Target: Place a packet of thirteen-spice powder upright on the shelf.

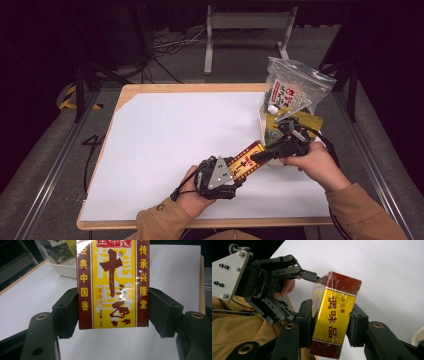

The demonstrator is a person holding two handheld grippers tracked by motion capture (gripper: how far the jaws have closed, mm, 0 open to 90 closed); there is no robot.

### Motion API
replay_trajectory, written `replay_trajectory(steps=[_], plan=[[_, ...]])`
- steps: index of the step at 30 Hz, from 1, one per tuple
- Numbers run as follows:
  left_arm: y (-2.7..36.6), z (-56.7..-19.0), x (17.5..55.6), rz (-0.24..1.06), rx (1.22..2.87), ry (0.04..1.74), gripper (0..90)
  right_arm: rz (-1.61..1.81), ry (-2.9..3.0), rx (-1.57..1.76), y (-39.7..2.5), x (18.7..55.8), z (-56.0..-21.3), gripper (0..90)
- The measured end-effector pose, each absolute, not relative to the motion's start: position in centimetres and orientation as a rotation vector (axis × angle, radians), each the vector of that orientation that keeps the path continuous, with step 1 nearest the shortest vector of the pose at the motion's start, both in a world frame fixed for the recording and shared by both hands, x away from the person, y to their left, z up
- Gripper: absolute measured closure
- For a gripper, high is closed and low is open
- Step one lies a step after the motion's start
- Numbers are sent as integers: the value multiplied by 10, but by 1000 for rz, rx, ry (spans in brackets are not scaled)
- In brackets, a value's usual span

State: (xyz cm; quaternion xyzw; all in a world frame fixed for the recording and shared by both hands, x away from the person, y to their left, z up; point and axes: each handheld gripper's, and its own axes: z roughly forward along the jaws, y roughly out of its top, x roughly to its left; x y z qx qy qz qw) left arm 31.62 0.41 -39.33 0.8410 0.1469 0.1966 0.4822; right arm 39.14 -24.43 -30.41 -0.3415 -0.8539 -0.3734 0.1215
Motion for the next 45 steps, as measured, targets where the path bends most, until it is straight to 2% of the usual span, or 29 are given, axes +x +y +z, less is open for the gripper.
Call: replay_trajectory(steps=[8,16,23,34,45], plan=[[6,-393,318,467,2046,371,309,-1100,-2469,-1014,-242,393,-302,642],[9,-391,321,389,2007,365,277,-1138,-2452,-971,-240,390,-295,670],[10,-391,323,353,2010,355,184,-1153,-2557,-908,-241,384,-279,682],[20,-391,331,297,2002,386,188,-1124,-2767,-866,-249,376,-251,683],[44,-387,338,324,1984,454,211,-1040,-2954,-729,-258,377,-237,683]])
